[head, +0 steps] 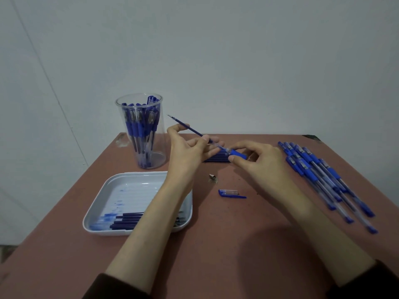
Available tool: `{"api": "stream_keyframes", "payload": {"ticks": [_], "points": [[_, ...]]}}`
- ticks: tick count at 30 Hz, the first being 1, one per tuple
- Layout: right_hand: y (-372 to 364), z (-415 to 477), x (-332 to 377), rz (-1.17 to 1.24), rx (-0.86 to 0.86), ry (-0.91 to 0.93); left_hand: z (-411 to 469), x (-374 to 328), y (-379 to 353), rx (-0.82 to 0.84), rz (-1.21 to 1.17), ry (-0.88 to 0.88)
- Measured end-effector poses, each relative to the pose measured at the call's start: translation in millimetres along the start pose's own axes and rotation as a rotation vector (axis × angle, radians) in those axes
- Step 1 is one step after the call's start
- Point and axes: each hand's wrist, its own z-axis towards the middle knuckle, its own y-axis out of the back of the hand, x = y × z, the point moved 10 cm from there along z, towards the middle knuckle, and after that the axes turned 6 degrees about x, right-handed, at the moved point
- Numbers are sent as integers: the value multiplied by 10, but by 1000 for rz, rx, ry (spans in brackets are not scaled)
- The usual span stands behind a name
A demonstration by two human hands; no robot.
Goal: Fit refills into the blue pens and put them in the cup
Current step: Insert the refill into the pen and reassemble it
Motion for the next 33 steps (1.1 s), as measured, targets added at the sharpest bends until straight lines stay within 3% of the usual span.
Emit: {"api": "stream_keyframes", "payload": {"ticks": [6,10,20,33], "points": [[-14,-5,3,141,20,-11,-1,-20,3,14,-13,4],[-8,-13,80,96,28,28,-10,46,6,18,107,49],[35,13,46,65,8,18,4,-7,4,-1,-17,4],[31,3,37,89,0,8,-6,-9,9,-14,-12,12]]}}
